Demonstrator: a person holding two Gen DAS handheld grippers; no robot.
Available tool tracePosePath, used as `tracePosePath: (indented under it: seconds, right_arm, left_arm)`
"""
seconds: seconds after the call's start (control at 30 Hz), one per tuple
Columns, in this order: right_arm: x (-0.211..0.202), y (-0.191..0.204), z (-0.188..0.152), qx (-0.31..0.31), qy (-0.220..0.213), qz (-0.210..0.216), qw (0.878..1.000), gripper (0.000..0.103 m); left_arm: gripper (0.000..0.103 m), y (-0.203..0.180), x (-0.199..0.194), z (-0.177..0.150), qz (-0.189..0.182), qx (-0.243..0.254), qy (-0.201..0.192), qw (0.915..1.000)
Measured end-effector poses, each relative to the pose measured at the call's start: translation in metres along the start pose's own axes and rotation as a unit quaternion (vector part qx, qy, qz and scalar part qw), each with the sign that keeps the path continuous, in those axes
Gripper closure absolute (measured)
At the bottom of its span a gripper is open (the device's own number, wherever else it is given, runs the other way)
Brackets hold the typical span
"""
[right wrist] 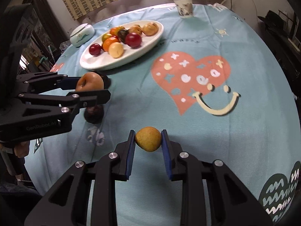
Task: Organize fruits
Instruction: 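Carry the bagel-shaped fruit and yellow pear onto the plate and release both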
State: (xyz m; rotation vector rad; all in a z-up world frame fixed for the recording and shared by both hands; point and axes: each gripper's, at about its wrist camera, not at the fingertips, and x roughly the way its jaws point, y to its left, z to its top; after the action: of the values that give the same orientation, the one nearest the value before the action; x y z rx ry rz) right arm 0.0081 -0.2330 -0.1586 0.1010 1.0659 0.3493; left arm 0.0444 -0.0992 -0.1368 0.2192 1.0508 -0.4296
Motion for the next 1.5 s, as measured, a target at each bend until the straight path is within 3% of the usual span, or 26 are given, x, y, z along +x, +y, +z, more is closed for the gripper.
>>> tracePosePath:
  seconds: [0.23,0.4,0.77,1.13,1.5]
  right_arm:
    - [-0.030,0.052,0.027,-0.059,-0.052,0.014,0.997,0.075]
    - [-0.052,0.100,0.053,-0.106,-0.091,0.040,0.989,0.075]
    - [-0.079,0.182,0.093,-0.178,-0.147,0.076,0.970,0.075]
    - [-0.084,0.171,0.109,-0.163,-0.159,0.062,0.972,0.075]
    - [-0.054,0.123,0.137,-0.120,-0.144,0.034,0.982,0.075]
  left_arm:
    - [0.057,0.031,-0.061,-0.019,0.053,-0.052,-0.047,0.9962]
    - [0.057,0.064,-0.102,-0.037,0.090,-0.093,-0.073,0.9889]
    - [0.057,0.108,-0.140,-0.049,0.130,-0.149,-0.103,0.9748]
    - [0.057,0.105,-0.138,-0.016,0.118,-0.122,-0.122,0.9780]
    - [0.057,0.115,-0.095,0.041,0.105,-0.096,-0.113,0.9835]
